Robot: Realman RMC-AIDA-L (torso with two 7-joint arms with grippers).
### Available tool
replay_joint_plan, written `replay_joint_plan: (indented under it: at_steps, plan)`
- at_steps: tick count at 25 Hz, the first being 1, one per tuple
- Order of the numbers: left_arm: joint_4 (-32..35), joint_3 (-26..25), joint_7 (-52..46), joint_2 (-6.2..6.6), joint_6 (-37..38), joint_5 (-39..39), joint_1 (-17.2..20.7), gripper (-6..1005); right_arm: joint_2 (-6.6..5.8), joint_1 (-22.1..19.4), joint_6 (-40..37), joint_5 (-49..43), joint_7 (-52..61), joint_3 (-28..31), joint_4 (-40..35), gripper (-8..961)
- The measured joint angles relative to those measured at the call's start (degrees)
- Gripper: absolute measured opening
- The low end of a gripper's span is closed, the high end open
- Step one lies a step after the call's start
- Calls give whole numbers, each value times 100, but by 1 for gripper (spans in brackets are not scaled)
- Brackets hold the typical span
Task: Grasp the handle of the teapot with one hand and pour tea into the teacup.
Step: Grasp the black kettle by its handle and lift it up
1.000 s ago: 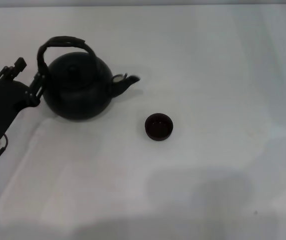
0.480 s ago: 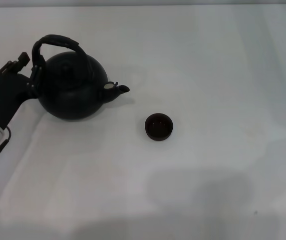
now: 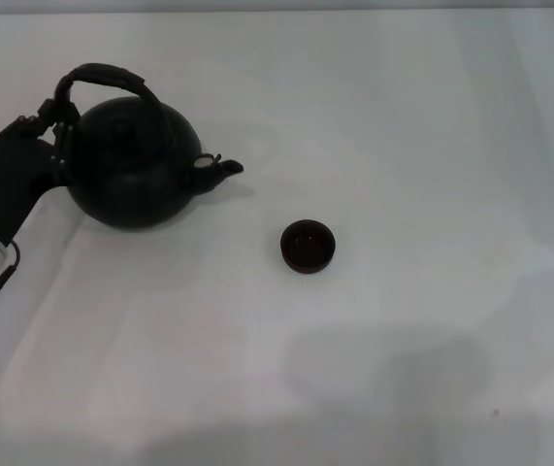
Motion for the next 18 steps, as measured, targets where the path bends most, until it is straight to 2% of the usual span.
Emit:
replay_joint_plan:
  at_steps: [4,9,18]
  plan:
    - [16,-2,1,18,-8,4,-18,315,0,-11,-1,0,0,0,0,838]
    - [18,-3,2,30,56,22,-152,136,1,-12,-1,0,0,-1,0,838]
    - [-90,60,382,74,569,228,-541,123,9,-16,-1,0,0,-8,8,838]
